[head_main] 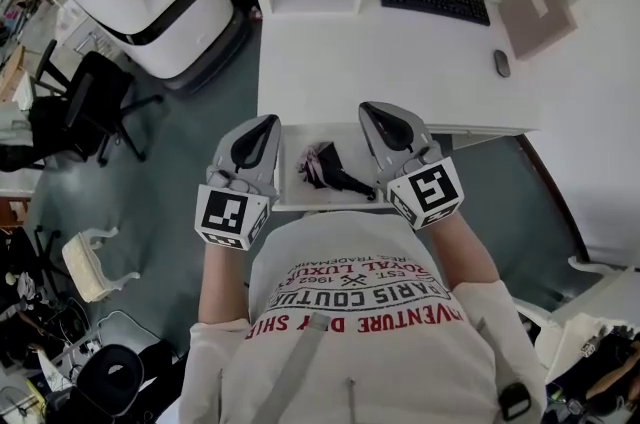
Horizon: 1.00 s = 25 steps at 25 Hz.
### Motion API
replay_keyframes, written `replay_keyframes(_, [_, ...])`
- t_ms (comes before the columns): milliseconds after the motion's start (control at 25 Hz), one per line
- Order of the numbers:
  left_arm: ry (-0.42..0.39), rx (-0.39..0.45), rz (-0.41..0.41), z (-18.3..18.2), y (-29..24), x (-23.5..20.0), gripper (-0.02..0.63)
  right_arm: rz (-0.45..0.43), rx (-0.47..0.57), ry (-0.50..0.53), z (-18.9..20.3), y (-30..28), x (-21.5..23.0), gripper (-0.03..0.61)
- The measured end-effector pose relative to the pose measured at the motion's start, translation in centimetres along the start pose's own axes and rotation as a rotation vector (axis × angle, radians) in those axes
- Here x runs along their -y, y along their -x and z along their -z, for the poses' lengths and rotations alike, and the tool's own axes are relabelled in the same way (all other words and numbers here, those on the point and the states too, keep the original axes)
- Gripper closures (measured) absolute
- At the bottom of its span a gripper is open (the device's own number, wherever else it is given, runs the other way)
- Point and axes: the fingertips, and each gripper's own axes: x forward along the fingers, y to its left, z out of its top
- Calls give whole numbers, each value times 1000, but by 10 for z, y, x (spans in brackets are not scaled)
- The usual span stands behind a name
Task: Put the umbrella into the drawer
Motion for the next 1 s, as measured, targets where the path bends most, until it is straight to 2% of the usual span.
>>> replay_keyframes(360, [-7,11,-11,-9,-1,-4,606,2,-2,0,8,-9,-1,580])
replay_keyframes(600, [-23,17,-23,-16,6,-1,606,53,50,-3,-2,-3,3,579])
replay_keyframes(1000, [-5,16,-33,-19,10,8,606,72,58,-34,-2,10,6,579])
